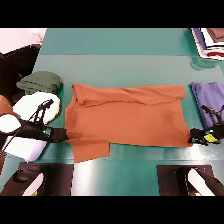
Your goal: Fold the shirts.
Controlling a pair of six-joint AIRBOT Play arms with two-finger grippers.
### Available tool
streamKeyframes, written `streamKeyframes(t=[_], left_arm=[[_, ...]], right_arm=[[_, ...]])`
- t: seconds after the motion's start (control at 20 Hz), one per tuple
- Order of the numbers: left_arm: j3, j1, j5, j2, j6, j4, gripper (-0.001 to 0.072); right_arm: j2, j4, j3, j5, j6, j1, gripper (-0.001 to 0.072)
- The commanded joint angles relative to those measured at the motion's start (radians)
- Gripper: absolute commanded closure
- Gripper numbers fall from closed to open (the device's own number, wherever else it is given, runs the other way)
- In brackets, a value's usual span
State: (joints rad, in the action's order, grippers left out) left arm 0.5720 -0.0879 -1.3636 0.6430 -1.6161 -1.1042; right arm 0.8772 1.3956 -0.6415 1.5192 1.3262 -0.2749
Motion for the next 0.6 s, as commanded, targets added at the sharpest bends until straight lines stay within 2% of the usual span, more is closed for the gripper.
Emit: streamKeyframes(t=[0.0, 0.1, 0.2, 0.35, 0.55], left_arm=[[0.049, 0.0, -0.05, -0.071, -0.055, 0.018, 0.0687], [0.1, 0.0, 0.061, -0.05, -0.051, -0.01, 0.0687], [0.155, 0.0, 0.162, 0.037, -0.02, -0.034, 0.0686], [0.251, 0.0, 0.279, 0.243, 0.055, -0.033, 0.0684], [0.46, 0.0, 0.408, 0.528, 0.08, -0.05, 0.0683]], right_arm=[[-0.134, 0.031, -0.063, 0.035, 0.057, 0.004, 0.0695], [-0.119, -0.018, -0.14, -0.002, 0.058, 0.005, 0.0695], [-0.029, -0.053, -0.228, -0.065, 0.057, 0.042, 0.0695], [0.147, -0.062, -0.355, -0.166, 0.059, 0.135, 0.0695], [0.416, -0.069, -0.571, -0.202, 0.108, 0.182, 0.0694]])
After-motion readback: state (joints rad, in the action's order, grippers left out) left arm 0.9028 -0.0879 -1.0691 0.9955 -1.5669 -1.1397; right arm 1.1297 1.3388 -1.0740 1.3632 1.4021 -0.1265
